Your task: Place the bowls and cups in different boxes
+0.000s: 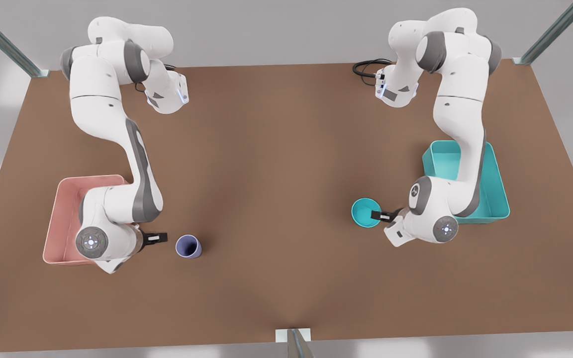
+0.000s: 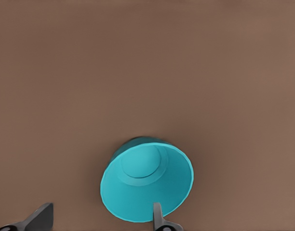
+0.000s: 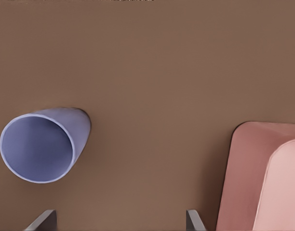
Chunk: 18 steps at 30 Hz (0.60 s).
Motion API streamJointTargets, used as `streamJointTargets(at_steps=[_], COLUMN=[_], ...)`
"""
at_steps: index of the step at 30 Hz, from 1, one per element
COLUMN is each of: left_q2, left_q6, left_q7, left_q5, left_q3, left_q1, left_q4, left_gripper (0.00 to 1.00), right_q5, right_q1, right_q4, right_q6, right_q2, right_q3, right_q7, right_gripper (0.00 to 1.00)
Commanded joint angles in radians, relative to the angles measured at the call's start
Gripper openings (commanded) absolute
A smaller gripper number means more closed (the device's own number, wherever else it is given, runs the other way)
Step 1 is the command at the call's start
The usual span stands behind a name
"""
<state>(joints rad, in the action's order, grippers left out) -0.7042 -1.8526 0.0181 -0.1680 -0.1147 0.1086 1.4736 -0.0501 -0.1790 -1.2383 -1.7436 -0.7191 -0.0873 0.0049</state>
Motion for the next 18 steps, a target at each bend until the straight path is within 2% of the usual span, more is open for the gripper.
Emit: streamJointTargets(at_steps=[1, 9, 11, 12, 14, 15, 17, 18], left_q2=[-0.011, -0.034, -0.047, -0.049, -0.051, -0.051, -0.051, -0.049], left_q6=[-0.169, -0.106, -0.108, -0.108, -0.108, -0.108, -0.106, -0.106], left_q7=[-0.046, -0.044, -0.047, -0.049, -0.053, -0.055, -0.055, -0.053], left_q5=[-0.035, 0.013, 0.013, 0.013, 0.005, 0.001, -0.021, -0.021], left_q3=[0.0, -0.005, -0.017, -0.019, -0.019, -0.019, -0.019, -0.019], left_q1=[-0.006, -0.014, -0.014, -0.014, -0.015, -0.015, -0.015, -0.017], left_q4=[0.008, 0.077, 0.077, 0.077, 0.077, 0.077, 0.076, 0.073], left_gripper=[1.0, 1.0, 0.94, 0.89, 0.46, 0.34, 0.21, 0.21], right_q5=[-0.036, -0.051, -0.051, -0.051, -0.045, -0.045, -0.045, -0.045], right_q1=[-0.005, -0.025, -0.025, -0.025, -0.025, -0.025, -0.028, -0.03], right_q4=[-0.001, -0.01, -0.01, -0.015, -0.02, -0.03, -0.033, -0.035], right_q6=[-0.132, -0.198, -0.2, -0.198, -0.198, -0.198, -0.2, -0.2], right_q2=[-0.019, -0.065, -0.077, -0.079, -0.079, -0.079, -0.08, -0.083], right_q3=[0.001, 0.001, 0.001, 0.003, 0.008, 0.009, 0.009, 0.009], right_q7=[0.227, 0.227, 0.225, 0.225, 0.224, 0.216, 0.211, 0.21], right_gripper=[1.0, 1.0, 1.0, 1.0, 1.0, 1.0, 1.0, 1.0])
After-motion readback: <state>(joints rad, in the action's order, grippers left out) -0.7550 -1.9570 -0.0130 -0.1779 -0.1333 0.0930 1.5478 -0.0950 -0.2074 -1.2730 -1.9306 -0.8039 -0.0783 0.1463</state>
